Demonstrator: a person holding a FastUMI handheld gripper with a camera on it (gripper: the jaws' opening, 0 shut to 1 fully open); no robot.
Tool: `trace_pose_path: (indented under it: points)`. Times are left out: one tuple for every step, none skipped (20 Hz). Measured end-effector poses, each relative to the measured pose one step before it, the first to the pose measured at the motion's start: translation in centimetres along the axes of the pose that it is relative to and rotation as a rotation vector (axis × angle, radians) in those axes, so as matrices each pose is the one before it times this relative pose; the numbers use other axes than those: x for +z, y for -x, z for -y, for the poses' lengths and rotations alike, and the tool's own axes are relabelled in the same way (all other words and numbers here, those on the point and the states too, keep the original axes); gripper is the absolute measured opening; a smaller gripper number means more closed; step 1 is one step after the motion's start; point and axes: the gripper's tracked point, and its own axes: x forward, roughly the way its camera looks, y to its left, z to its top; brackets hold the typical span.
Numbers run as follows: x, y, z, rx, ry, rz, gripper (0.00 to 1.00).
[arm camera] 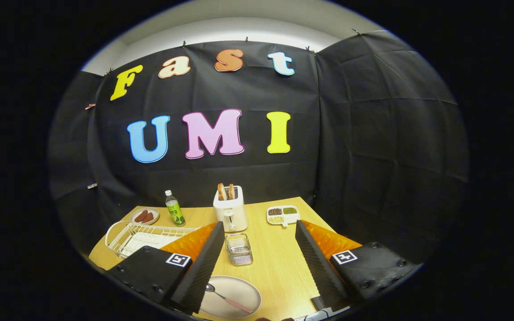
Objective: Take the plate from the dish rack, then take the spoon from the basket and place it into the plate.
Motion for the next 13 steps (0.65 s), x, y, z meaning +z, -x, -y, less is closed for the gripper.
trace_pose_path:
  points:
    - [0.204,0.050,-0.101,-0.00362,0.00187,0.00603,0.99]
    - [0.121,0.033,-0.169,0.00083,-0.00455,0.00195,0.99]
    - [0.093,0.065,-0.339,0.00489,-0.00869,0.00391,0.99]
    - [0.055,-0.003,-0.139,0.00243,-0.00499,0.00265,0.99]
    - [-0.111,-0.138,-0.103,0.00036,0.00036,-0.00128,0.99]
    - [-0.146,0.004,0.009,-0.00041,-0.00126,-0.00443,0.99]
    - [-0.070,0.008,-0.245,0.00390,-0.00630,-0.00291,0.99]
    - [0.021,0.029,-0.351,0.00695,-0.00849,-0.00195,0.99]
    - [-0.026,0.007,-0.244,0.00632,-0.00430,-0.00199,0.99]
    - [-0.150,0.039,-0.039,0.00373,0.00262,-0.00164,0.99]
    - [-0.143,-0.022,-0.084,0.00395,0.00611,-0.00388,0.99]
    - [-0.065,-0.009,-0.139,0.00690,0.00712,-0.00115,0.99]
    - [-0.014,-0.083,-0.100,0.00351,0.00602,-0.00062,0.99]
